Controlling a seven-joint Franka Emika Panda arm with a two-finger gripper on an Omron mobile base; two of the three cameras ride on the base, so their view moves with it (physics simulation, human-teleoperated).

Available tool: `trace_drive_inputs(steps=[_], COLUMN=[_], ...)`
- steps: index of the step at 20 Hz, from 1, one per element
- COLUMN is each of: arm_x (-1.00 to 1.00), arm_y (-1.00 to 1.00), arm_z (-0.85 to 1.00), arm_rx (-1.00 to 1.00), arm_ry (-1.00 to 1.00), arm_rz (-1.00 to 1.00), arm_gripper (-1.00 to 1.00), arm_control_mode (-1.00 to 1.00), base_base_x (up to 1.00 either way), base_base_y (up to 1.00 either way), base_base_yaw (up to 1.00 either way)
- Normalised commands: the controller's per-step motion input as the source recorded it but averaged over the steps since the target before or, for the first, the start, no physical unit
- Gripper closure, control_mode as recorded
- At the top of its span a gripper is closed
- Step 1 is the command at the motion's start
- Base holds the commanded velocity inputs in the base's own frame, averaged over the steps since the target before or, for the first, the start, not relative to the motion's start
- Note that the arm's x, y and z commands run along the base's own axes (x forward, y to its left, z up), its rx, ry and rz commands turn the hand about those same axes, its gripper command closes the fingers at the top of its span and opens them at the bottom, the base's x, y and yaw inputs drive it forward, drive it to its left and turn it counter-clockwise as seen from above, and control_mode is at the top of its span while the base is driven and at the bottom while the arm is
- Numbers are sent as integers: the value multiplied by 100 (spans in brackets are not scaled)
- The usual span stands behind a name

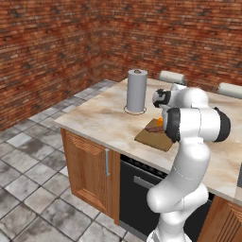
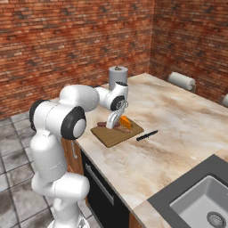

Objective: Retrieve the sausage and cheese from the fridge and place them on the cutting board on the counter.

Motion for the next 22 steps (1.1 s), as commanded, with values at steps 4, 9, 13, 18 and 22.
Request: trace_drive_inputs(steps=[4,9,13,18,22], arm_x=[12,0,0,0,-4], arm_y=[0,0,0,0,0], arm_z=[-33,-30,-11,14,65], arm_rx=[1,0,0,0,0], arm_ry=[0,0,0,0,-11], arm_rz=[0,0,0,0,0], arm_gripper=[100,-100,-100,-100,-100], arm_control_mode=[-100,-100,-100,-100,-100], base_base_x=[0,0,0,0,0], base_base_y=[0,0,0,0,0], base_base_yaw=[0,0,0,0,0])
